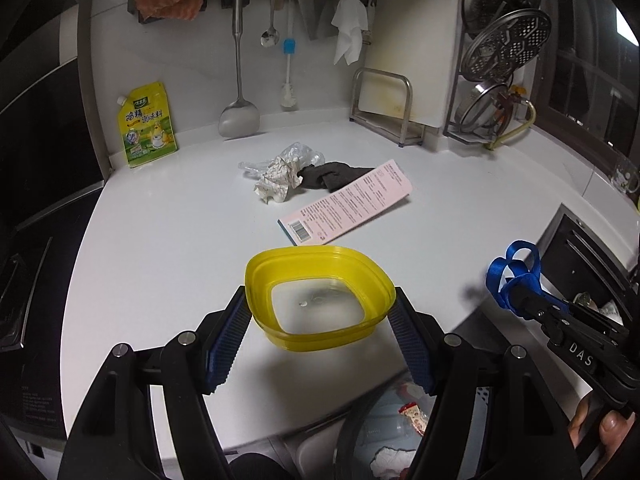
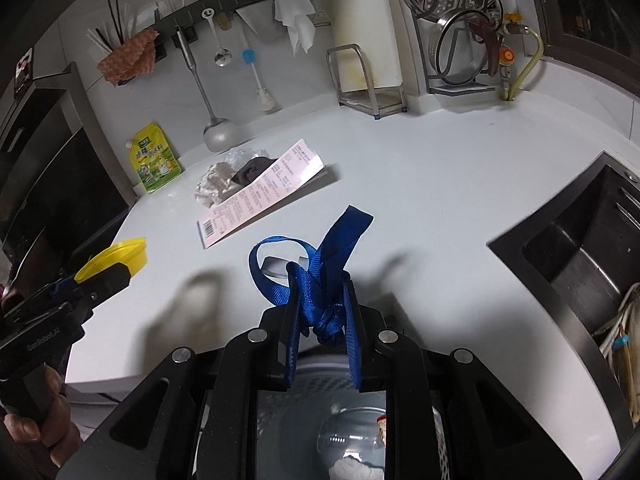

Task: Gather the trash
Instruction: 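Carry the yellow lid and blue strap over the grey bin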

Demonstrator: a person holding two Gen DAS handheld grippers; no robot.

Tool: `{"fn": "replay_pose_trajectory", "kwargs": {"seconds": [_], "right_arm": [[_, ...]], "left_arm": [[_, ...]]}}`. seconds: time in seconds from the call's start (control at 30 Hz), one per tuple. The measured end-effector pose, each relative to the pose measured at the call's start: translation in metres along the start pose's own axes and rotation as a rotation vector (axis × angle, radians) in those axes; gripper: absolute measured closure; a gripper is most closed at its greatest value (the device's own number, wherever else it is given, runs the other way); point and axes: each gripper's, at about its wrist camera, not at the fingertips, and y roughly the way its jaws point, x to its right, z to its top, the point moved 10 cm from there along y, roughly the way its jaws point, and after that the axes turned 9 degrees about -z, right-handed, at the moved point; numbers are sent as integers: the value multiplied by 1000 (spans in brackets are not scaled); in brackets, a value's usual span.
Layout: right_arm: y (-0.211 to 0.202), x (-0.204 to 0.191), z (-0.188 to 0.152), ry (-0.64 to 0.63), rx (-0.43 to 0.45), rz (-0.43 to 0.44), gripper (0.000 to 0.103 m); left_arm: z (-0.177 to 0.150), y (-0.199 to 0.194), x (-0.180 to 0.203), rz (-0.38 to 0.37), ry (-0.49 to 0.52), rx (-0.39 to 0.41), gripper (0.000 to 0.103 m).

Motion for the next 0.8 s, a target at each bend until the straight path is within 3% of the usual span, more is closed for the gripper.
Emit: {"fn": "replay_pose_trajectory", "kwargs": {"seconds": [0.37,0.8], "right_arm": [[-51,-9,-43,1,11,14,84],[-96,9,-94,4,17,-6,84]], "left_arm": [[-34,-42,29,-27,42,30,36],[-82,-62,69,-58,100,23,35]]}}
